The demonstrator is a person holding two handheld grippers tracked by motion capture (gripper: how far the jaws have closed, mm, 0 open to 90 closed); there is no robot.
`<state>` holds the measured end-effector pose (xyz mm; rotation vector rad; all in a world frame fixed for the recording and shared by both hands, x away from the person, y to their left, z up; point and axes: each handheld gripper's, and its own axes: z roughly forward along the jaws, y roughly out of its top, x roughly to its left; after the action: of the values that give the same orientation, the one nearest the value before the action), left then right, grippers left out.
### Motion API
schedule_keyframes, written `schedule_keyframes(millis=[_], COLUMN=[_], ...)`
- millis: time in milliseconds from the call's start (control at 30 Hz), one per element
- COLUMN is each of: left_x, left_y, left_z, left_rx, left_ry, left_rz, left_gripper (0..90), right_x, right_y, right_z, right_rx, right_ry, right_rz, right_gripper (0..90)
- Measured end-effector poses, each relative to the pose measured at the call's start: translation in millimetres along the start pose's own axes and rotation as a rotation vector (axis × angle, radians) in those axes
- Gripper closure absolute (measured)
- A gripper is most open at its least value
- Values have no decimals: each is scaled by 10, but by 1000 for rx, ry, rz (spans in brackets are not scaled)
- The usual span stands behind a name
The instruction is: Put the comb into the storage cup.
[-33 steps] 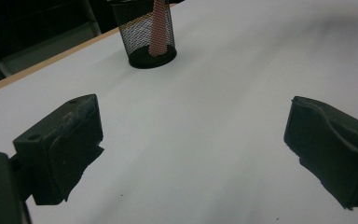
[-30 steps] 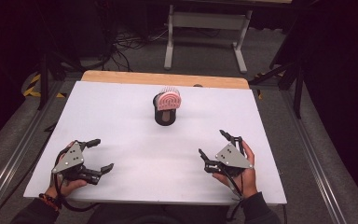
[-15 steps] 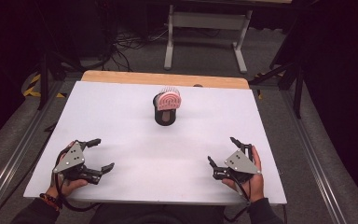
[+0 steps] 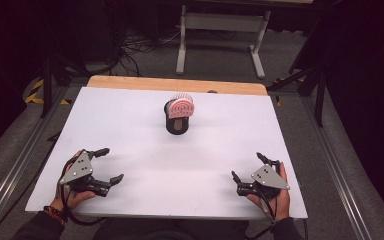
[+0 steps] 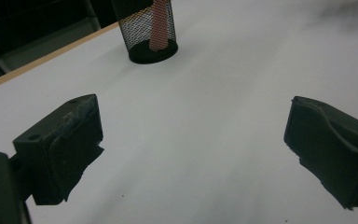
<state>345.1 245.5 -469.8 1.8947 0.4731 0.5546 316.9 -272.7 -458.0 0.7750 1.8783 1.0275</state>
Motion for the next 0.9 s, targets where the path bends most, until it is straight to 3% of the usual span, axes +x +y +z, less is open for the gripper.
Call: schedule_keyframes(millis=[200,900], left_x=[-18,-35], left_y=[11,8], left_z=[-5,-8], left_rx=[6,8], left_ry=[0,2], left_rz=[3,13], left_gripper=[50,51], right_x=[35,86], right_y=[12,52], right_z=[0,6], right_rx=[-9,14], right_ry=[16,-5], right_rz=[2,-37], right_gripper=[31,42])
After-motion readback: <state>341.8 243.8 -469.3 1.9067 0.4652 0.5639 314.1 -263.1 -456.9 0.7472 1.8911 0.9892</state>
